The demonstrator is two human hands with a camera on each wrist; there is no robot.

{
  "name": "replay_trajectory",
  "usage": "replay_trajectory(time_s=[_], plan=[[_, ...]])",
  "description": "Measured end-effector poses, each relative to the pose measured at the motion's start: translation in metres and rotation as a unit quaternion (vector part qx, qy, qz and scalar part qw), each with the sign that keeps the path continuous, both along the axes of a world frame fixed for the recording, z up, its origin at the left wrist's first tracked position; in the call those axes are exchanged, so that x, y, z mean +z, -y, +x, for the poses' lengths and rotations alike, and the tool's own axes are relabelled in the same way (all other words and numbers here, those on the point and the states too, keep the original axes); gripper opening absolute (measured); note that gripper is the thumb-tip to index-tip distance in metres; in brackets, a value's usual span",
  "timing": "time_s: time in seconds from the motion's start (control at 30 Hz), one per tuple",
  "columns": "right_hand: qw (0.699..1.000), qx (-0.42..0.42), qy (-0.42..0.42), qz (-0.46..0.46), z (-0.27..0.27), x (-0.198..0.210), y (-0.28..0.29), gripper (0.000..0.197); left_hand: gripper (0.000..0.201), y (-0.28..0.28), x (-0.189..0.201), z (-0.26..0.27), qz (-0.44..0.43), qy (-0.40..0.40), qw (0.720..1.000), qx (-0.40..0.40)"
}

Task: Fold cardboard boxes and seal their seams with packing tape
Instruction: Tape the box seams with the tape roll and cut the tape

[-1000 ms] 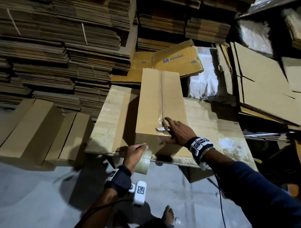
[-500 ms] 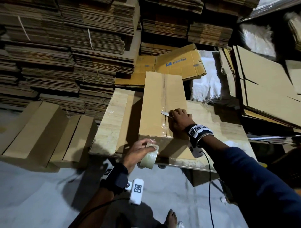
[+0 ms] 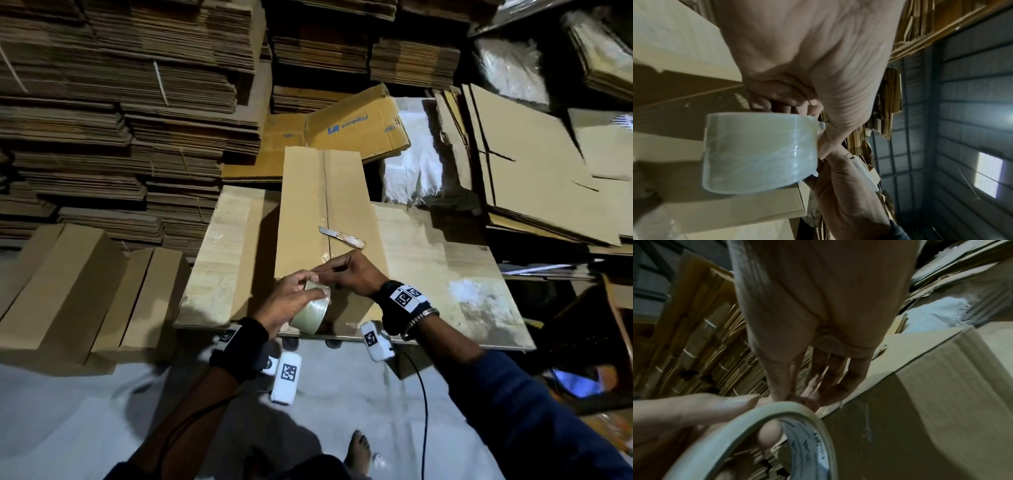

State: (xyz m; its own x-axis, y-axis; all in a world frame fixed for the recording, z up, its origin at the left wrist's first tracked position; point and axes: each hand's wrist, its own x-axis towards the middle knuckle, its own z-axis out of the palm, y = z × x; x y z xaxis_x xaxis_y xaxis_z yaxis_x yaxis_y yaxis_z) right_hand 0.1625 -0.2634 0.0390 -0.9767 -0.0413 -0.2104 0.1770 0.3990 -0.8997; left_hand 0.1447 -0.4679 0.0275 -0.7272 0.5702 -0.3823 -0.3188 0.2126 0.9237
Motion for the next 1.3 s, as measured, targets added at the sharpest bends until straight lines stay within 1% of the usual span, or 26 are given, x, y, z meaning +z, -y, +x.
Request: replay_trajectory(time_s=[0.07, 0.13, 0.17, 0.2, 0.23, 0.27, 0.3, 0.37, 0.4, 0.47, 0.5, 0.57, 0.63, 0.73, 0.87, 1.0, 1.07, 1.17, 1.2, 1.23, 1.3], plan=[[0.998, -0.054, -0.017, -0.010, 0.005, -0.003, -0.002, 0.018, 0.039, -0.009, 0.005, 0.001, -0.018, -0.020, 1.000, -0.009], [0.996, -0.082, -0.044, 0.001, 0.009, -0.003, -0.002, 0.017, 0.035, -0.018, 0.012, 0.005, -0.033, -0.047, 0.998, -0.017], [0.994, -0.098, -0.055, 0.000, 0.011, -0.001, -0.002, 0.016, 0.039, -0.021, 0.015, 0.006, -0.034, -0.055, 0.998, -0.012], [0.991, -0.120, -0.061, -0.011, 0.013, 0.002, -0.003, 0.016, 0.050, -0.024, 0.017, 0.006, -0.032, -0.057, 0.998, -0.002], [0.987, -0.143, -0.064, -0.025, 0.015, 0.006, -0.005, 0.016, 0.067, -0.024, 0.019, 0.005, -0.039, -0.065, 0.997, 0.015], [0.984, -0.164, -0.062, -0.043, 0.017, 0.009, -0.008, 0.016, 0.079, -0.023, 0.020, 0.003, -0.045, -0.079, 0.996, 0.023], [0.980, -0.179, -0.058, -0.058, 0.020, 0.011, -0.011, 0.016, 0.081, -0.021, 0.023, 0.000, -0.045, -0.090, 0.995, 0.020], [0.975, -0.200, -0.049, -0.085, 0.024, 0.011, -0.017, 0.016, 0.066, -0.016, 0.026, -0.004, -0.052, -0.140, 0.989, -0.014], [0.971, -0.212, -0.048, -0.098, 0.026, 0.008, -0.019, 0.016, 0.061, -0.013, 0.030, -0.006, -0.075, -0.187, 0.979, -0.028], [0.958, -0.251, -0.057, -0.123, 0.030, 0.001, -0.026, 0.017, 0.057, -0.004, 0.037, -0.011, -0.152, -0.280, 0.947, -0.038], [0.948, -0.279, -0.062, -0.137, 0.032, -0.003, -0.032, 0.018, 0.056, 0.002, 0.039, -0.016, -0.184, -0.312, 0.931, -0.036], [0.924, -0.341, -0.062, -0.163, 0.040, -0.008, -0.051, 0.020, 0.057, 0.018, 0.046, -0.027, -0.214, -0.351, 0.911, -0.031], [0.901, -0.391, -0.057, -0.179, 0.052, -0.012, -0.075, 0.019, 0.058, 0.038, 0.050, -0.041, -0.239, -0.371, 0.896, -0.042], [0.876, -0.441, -0.052, -0.191, 0.073, -0.021, -0.103, 0.023, 0.064, 0.067, 0.045, -0.068, -0.292, -0.375, 0.878, -0.056], [0.879, -0.436, -0.027, -0.193, 0.076, -0.034, -0.100, 0.027, 0.092, 0.088, 0.025, -0.097, -0.326, -0.354, 0.875, -0.057], [0.873, -0.445, -0.005, -0.200, 0.070, -0.045, -0.093, 0.019, 0.098, 0.092, 0.001, -0.109, -0.326, -0.342, 0.880, -0.056], [0.868, -0.455, 0.015, -0.196, 0.069, -0.053, -0.091, 0.015, 0.094, 0.092, -0.007, -0.110, -0.322, -0.331, 0.885, -0.055], [0.852, -0.480, 0.031, -0.207, 0.066, -0.062, -0.081, 0.012, 0.069, 0.089, -0.022, -0.110, -0.299, -0.300, 0.904, -0.061], [0.845, -0.490, 0.034, -0.209, 0.064, -0.065, -0.076, 0.013, 0.066, 0.088, -0.026, -0.108, -0.288, -0.294, 0.909, -0.064], [0.838, -0.503, 0.033, -0.208, 0.062, -0.068, -0.070, 0.014, 0.066, 0.088, -0.031, -0.106, -0.274, -0.290, 0.915, -0.062], [0.826, -0.534, 0.023, -0.179, 0.058, -0.074, -0.061, 0.018, 0.066, 0.087, -0.042, -0.104, -0.247, -0.282, 0.926, -0.038]])
